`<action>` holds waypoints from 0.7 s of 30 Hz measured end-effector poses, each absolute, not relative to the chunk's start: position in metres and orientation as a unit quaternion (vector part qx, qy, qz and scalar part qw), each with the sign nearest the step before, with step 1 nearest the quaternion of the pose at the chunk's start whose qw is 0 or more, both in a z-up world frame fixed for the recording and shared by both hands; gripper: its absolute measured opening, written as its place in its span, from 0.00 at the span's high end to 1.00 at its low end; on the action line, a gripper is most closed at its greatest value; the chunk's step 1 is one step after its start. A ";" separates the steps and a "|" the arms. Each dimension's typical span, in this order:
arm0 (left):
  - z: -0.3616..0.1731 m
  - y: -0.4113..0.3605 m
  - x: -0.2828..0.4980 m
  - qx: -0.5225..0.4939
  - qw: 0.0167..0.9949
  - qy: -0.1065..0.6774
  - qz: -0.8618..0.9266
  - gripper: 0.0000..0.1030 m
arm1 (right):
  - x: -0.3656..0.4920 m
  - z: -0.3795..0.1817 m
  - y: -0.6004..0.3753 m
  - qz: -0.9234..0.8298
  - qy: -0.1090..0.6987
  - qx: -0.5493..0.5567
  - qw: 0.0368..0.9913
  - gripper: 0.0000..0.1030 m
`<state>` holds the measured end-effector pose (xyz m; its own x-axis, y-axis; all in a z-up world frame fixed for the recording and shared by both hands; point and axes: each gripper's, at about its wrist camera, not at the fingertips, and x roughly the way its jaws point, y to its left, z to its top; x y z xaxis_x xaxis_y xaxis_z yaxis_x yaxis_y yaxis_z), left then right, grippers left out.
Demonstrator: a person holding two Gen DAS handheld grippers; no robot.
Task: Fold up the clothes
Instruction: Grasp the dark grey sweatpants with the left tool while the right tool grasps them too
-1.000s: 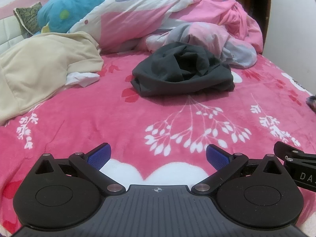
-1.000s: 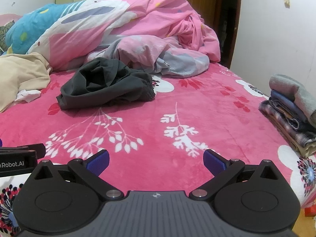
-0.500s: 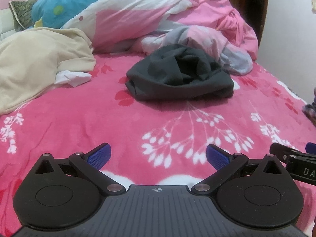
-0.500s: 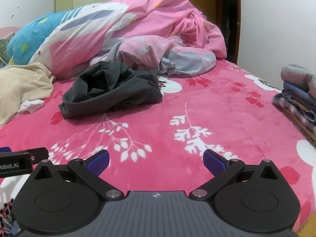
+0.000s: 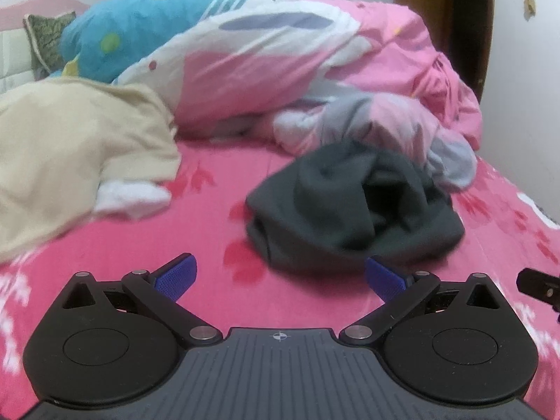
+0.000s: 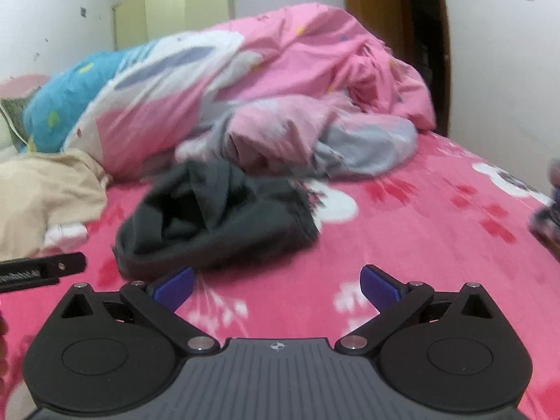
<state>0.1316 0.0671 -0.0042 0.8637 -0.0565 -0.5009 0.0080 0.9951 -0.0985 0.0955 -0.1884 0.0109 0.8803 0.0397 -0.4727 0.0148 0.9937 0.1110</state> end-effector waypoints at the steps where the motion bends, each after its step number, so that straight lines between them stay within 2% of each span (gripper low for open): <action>1: -0.003 0.067 0.141 -0.044 0.965 0.257 -0.020 0.00 | 0.106 0.014 -0.189 0.017 0.240 0.060 0.969 0.00; 9: -0.010 0.063 0.208 -0.051 0.963 0.263 -0.024 0.00 | 0.199 0.029 -0.179 0.074 0.208 0.058 0.973 0.00; 13: -0.019 0.061 0.234 -0.060 0.958 0.281 -0.027 0.00 | 0.244 0.019 -0.172 0.088 0.221 0.059 0.970 0.02; 16: -0.026 0.059 0.247 -0.059 0.954 0.294 -0.030 0.04 | 0.275 0.002 -0.168 0.089 0.259 0.056 0.960 0.21; 18: -0.030 0.056 0.253 -0.058 0.949 0.306 -0.036 0.10 | 0.288 -0.010 -0.166 0.086 0.288 0.055 0.952 0.38; 19: -0.032 0.055 0.255 -0.058 0.947 0.313 -0.040 0.20 | 0.292 -0.015 -0.166 0.086 0.301 0.057 0.948 0.44; 20: -0.033 0.053 0.257 -0.059 0.944 0.320 -0.047 0.29 | 0.293 -0.018 -0.167 0.090 0.309 0.065 0.945 0.58; 21: -0.035 0.052 0.258 -0.060 0.940 0.330 -0.055 0.41 | 0.291 -0.020 -0.170 0.096 0.312 0.077 0.942 0.70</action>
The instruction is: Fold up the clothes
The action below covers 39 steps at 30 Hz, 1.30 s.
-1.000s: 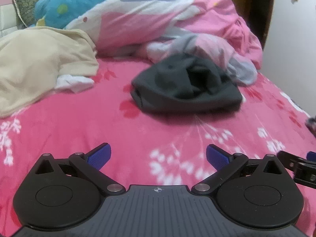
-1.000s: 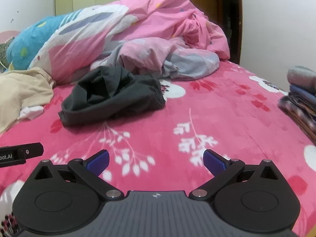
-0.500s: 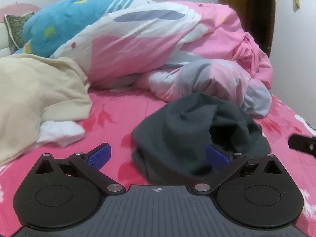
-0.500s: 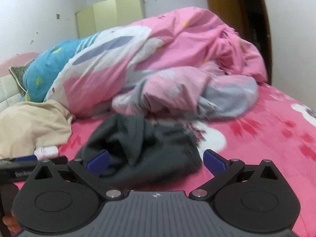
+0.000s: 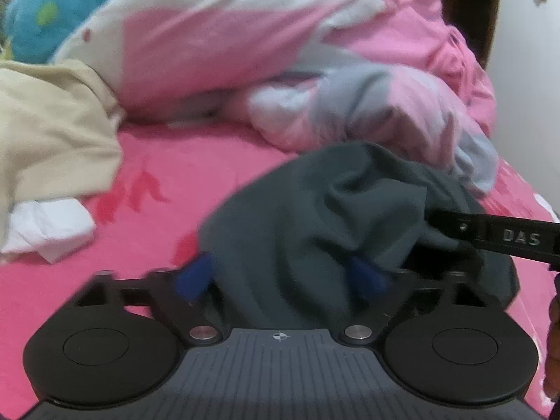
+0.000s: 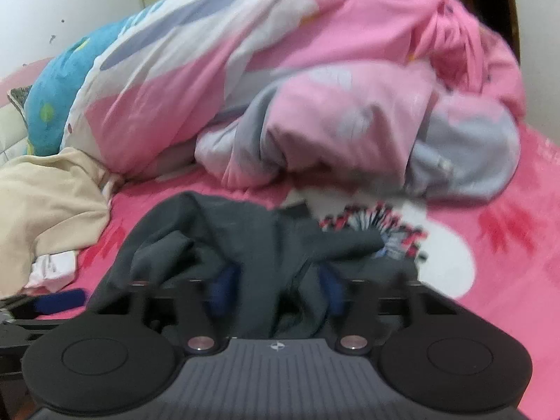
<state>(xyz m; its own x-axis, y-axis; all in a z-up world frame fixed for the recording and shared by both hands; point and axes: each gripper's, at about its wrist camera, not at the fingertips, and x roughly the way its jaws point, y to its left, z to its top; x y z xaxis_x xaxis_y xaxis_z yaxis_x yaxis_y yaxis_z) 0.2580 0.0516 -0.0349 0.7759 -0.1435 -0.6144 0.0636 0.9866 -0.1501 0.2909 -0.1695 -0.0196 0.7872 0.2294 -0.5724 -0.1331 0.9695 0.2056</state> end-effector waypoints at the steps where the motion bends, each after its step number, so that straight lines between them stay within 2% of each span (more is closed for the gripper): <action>1: -0.036 0.050 0.258 -0.062 0.937 0.339 -0.063 0.50 | 0.286 -0.020 -0.172 0.102 0.309 0.089 0.941 0.73; 2: -0.036 0.049 0.257 -0.064 0.935 0.343 -0.068 0.55 | 0.281 -0.018 -0.173 0.105 0.303 0.095 0.942 0.79; 3: -0.035 0.047 0.254 -0.064 0.934 0.345 -0.073 0.66 | 0.276 -0.016 -0.174 0.109 0.297 0.098 0.944 0.86; 4: -0.034 0.045 0.252 -0.065 0.933 0.346 -0.078 0.78 | 0.271 -0.013 -0.175 0.111 0.293 0.098 0.945 0.88; 6: -0.031 0.041 0.245 -0.062 0.932 0.345 -0.087 0.90 | 0.260 -0.005 -0.174 0.116 0.284 0.097 0.947 0.92; 9: -0.023 0.038 0.231 -0.057 0.936 0.334 -0.095 0.97 | 0.242 0.010 -0.172 0.125 0.266 0.091 0.952 0.94; 12: -0.013 0.039 0.212 -0.060 0.939 0.321 -0.102 1.00 | 0.219 0.024 -0.170 0.133 0.250 0.091 0.955 0.94; 23: 0.023 0.057 0.100 -0.069 0.946 0.270 -0.163 1.00 | 0.102 0.063 -0.163 0.190 0.206 0.129 0.951 0.95; 30: 0.026 0.084 0.010 -0.083 0.942 0.244 -0.216 1.00 | 0.012 0.059 -0.150 0.225 0.213 0.168 0.936 0.95; 39: -0.005 0.099 -0.011 -0.075 0.916 0.320 -0.231 0.98 | -0.041 0.007 -0.144 0.210 0.289 0.172 0.918 0.95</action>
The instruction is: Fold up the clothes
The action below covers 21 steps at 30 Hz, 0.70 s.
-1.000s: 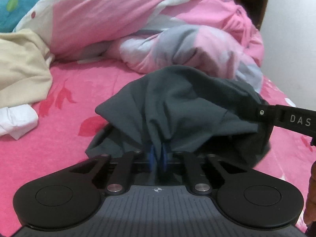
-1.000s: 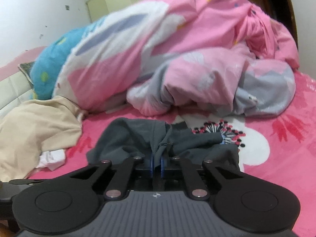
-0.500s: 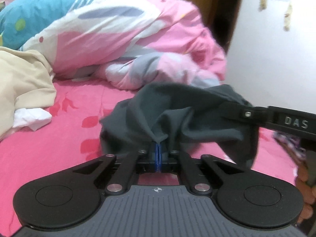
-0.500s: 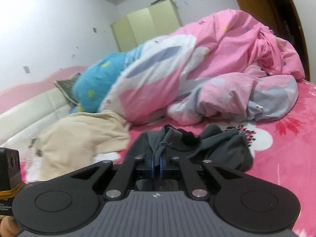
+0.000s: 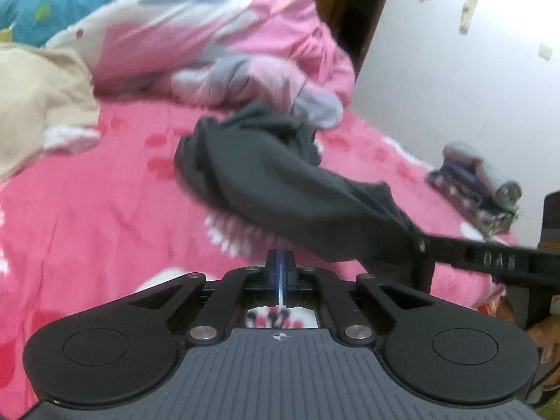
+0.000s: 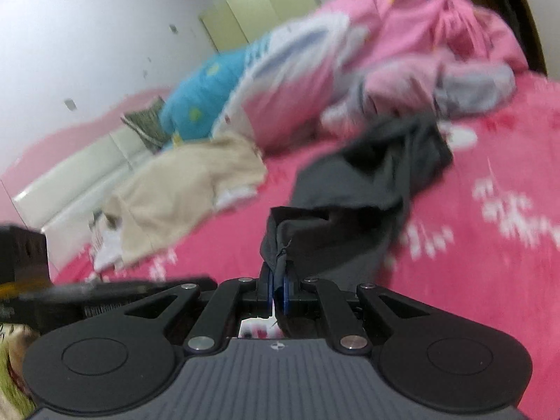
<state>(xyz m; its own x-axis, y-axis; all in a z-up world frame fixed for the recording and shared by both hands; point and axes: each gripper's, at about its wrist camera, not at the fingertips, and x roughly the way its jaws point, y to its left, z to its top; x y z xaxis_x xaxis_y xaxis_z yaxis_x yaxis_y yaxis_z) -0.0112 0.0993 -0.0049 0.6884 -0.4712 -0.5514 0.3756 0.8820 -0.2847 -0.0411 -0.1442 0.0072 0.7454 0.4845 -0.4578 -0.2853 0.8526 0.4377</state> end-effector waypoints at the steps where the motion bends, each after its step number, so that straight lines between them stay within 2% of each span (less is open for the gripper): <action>1: -0.008 0.100 -0.009 -0.078 0.913 0.327 -0.231 0.92 | -0.042 0.000 -0.144 0.207 0.300 0.174 0.915 0.94; 2: -0.011 0.100 -0.007 -0.082 0.910 0.332 -0.233 0.87 | -0.044 -0.007 -0.144 0.206 0.311 0.172 0.912 0.95; 4: -0.013 0.098 -0.003 -0.083 0.909 0.333 -0.237 0.65 | -0.052 -0.019 -0.142 0.206 0.325 0.165 0.908 0.95; 5: -0.013 0.095 0.000 -0.080 0.910 0.331 -0.238 0.61 | -0.057 -0.023 -0.140 0.213 0.331 0.162 0.905 0.95; 7: -0.012 0.085 0.008 -0.067 0.912 0.326 -0.242 0.42 | -0.066 -0.032 -0.136 0.229 0.345 0.155 0.897 0.94; 9: -0.012 0.076 0.015 -0.053 0.913 0.322 -0.245 0.31 | -0.076 -0.035 -0.135 0.251 0.351 0.141 0.891 0.92; 11: -0.011 0.066 0.023 -0.040 0.915 0.318 -0.247 0.25 | -0.085 -0.034 -0.137 0.268 0.350 0.130 0.888 0.92; 14: -0.011 0.055 0.042 -0.025 0.922 0.311 -0.229 0.09 | -0.080 -0.018 -0.164 0.253 0.317 0.158 0.900 0.89; 15: -0.012 0.052 0.049 -0.020 0.925 0.308 -0.222 0.04 | -0.077 -0.012 -0.175 0.246 0.305 0.170 0.904 0.80; 16: -0.012 0.049 0.057 -0.016 0.928 0.306 -0.211 0.04 | -0.072 -0.007 -0.186 0.236 0.294 0.183 0.908 0.72; 17: -0.013 0.047 0.065 -0.014 0.932 0.305 -0.195 0.04 | -0.061 -0.003 -0.197 0.216 0.285 0.194 0.914 0.53; 18: -0.014 0.046 0.075 -0.012 0.935 0.307 -0.177 0.04 | -0.048 0.002 -0.208 0.193 0.275 0.202 0.920 0.42; 21: -0.017 0.046 0.102 -0.023 0.938 0.320 -0.133 0.04 | -0.001 0.011 -0.234 0.149 0.250 0.227 0.929 0.30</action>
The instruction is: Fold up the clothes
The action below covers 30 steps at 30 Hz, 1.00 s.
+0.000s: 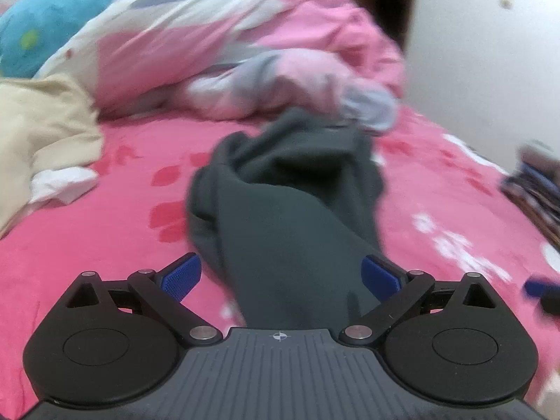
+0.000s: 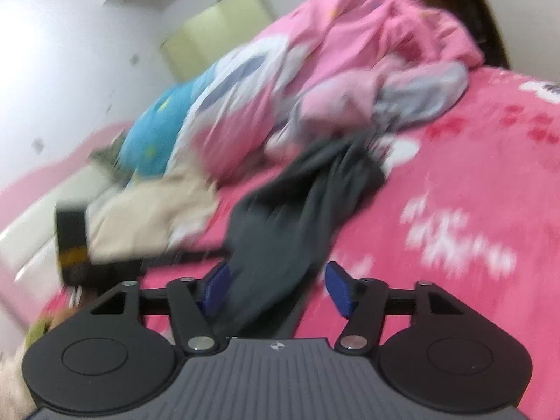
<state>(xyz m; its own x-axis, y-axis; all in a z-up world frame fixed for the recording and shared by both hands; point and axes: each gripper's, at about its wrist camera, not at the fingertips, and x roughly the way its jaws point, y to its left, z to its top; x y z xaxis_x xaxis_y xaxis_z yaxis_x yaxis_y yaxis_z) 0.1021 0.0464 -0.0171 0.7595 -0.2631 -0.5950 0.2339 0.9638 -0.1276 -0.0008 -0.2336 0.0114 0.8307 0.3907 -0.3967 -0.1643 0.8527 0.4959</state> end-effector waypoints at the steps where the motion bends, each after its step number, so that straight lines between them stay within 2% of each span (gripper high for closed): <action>1: -0.018 0.048 0.111 -0.032 0.938 0.324 -0.122 0.04 | 0.017 0.012 -0.241 0.142 0.245 0.239 0.929 0.28; 3: -0.021 0.052 0.127 -0.046 0.937 0.330 -0.108 0.07 | 0.060 0.009 -0.248 0.137 0.245 0.264 0.923 0.22; 5: -0.024 0.054 0.143 -0.055 0.935 0.337 -0.095 0.14 | 0.103 -0.001 -0.253 0.127 0.254 0.288 0.915 0.20; 7: -0.031 0.055 0.159 -0.056 0.932 0.348 -0.084 0.41 | 0.148 -0.017 -0.251 0.121 0.281 0.300 0.903 0.16; 8: -0.035 0.056 0.166 -0.058 0.930 0.354 -0.078 0.44 | 0.165 -0.028 -0.247 0.120 0.299 0.302 0.897 0.13; 9: -0.038 0.057 0.171 -0.062 0.928 0.359 -0.073 0.47 | 0.181 -0.038 -0.242 0.120 0.316 0.305 0.890 0.13; 11: -0.045 0.059 0.181 -0.070 0.924 0.370 -0.064 0.58 | 0.201 -0.061 -0.230 0.128 0.344 0.318 0.874 0.14; 12: -0.048 0.060 0.183 -0.075 0.922 0.374 -0.063 0.75 | 0.207 -0.070 -0.225 0.135 0.351 0.325 0.868 0.23; 13: -0.051 0.061 0.184 -0.079 0.920 0.380 -0.062 0.83 | 0.209 -0.077 -0.222 0.139 0.352 0.332 0.864 0.33; 14: -0.053 0.062 0.184 -0.082 0.918 0.383 -0.060 0.93 | 0.209 -0.083 -0.221 0.138 0.351 0.340 0.862 0.58; 15: -0.053 0.065 0.181 -0.085 0.918 0.382 -0.060 0.99 | 0.207 -0.087 -0.222 0.138 0.348 0.351 0.858 0.77; 17: -0.050 0.071 0.172 -0.091 0.920 0.376 -0.061 1.00 | 0.196 -0.086 -0.228 0.137 0.329 0.372 0.857 0.89; 18: -0.046 0.075 0.167 -0.096 0.921 0.373 -0.063 1.00 | 0.189 -0.084 -0.231 0.137 0.318 0.378 0.859 0.90; 23: -0.028 0.095 0.127 -0.120 0.921 0.361 -0.082 1.00 | 0.143 -0.060 -0.245 0.141 0.280 0.389 0.866 0.94; 30: -0.014 0.118 0.050 -0.135 0.911 0.363 -0.139 1.00 | 0.055 -0.045 -0.252 0.166 0.282 0.409 0.852 0.94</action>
